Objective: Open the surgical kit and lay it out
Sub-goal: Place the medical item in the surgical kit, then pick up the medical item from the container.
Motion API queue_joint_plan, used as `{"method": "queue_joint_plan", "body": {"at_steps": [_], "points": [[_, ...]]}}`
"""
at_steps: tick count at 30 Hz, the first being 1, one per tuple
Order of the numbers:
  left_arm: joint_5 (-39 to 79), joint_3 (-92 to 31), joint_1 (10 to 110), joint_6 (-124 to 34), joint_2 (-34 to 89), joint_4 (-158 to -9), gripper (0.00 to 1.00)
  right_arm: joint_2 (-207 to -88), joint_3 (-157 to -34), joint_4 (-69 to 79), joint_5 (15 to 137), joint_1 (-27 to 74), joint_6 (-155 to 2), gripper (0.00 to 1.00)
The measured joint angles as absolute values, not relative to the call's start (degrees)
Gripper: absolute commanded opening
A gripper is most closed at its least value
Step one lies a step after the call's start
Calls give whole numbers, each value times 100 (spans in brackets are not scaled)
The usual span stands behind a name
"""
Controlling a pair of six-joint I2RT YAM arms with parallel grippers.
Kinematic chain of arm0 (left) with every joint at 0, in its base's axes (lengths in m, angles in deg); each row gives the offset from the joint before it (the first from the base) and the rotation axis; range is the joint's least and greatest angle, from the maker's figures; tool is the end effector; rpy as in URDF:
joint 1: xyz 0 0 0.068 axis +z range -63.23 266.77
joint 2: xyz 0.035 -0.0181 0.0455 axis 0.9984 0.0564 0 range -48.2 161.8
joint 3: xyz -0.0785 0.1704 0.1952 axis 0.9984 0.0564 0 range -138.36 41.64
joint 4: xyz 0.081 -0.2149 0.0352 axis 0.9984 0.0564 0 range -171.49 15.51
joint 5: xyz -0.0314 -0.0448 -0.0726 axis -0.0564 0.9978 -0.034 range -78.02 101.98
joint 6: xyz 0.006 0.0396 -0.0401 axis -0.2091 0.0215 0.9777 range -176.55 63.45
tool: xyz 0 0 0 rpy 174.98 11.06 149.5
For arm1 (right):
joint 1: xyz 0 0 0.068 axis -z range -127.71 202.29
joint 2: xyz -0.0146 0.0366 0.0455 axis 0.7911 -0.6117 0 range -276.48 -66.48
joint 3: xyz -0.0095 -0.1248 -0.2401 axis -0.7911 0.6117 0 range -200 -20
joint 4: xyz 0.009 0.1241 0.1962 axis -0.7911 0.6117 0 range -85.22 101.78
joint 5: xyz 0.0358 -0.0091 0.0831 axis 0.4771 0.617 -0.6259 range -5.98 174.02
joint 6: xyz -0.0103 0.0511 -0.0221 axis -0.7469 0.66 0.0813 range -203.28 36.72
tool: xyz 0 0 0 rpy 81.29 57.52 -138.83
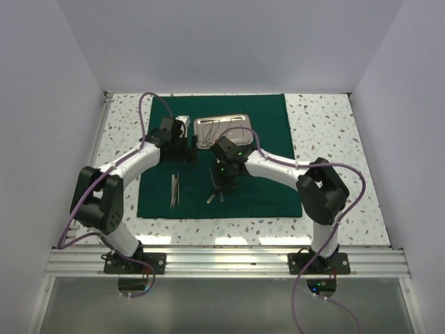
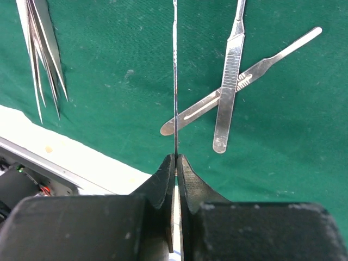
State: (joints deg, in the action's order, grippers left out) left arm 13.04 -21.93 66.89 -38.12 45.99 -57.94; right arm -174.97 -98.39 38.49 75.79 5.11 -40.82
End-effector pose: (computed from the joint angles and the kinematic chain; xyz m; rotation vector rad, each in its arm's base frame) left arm 0.3007 -0.1095 0.2253 0.0397 2.5410 -0.2919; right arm 0.2460 0.2738 0.2050 -0.1651 2.8491 0.6133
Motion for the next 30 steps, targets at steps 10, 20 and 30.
{"method": "queue_joint_plan", "body": {"at_steps": [10, 20, 30], "points": [[1101, -3307, 6689, -3812, 4822, -5731, 99, -17785, -10005, 4054, 7544, 509, -4300, 64], [1098, -5419, 6689, -3943, 6442, -5818, 94, -17403, -11090, 5184, 8370, 563, -5000, 64], [570, -7220, 6462, -4135, 8568, -5549, 93, -15814, -11441, 6164, 9067, 1739, -5413, 64]]}}
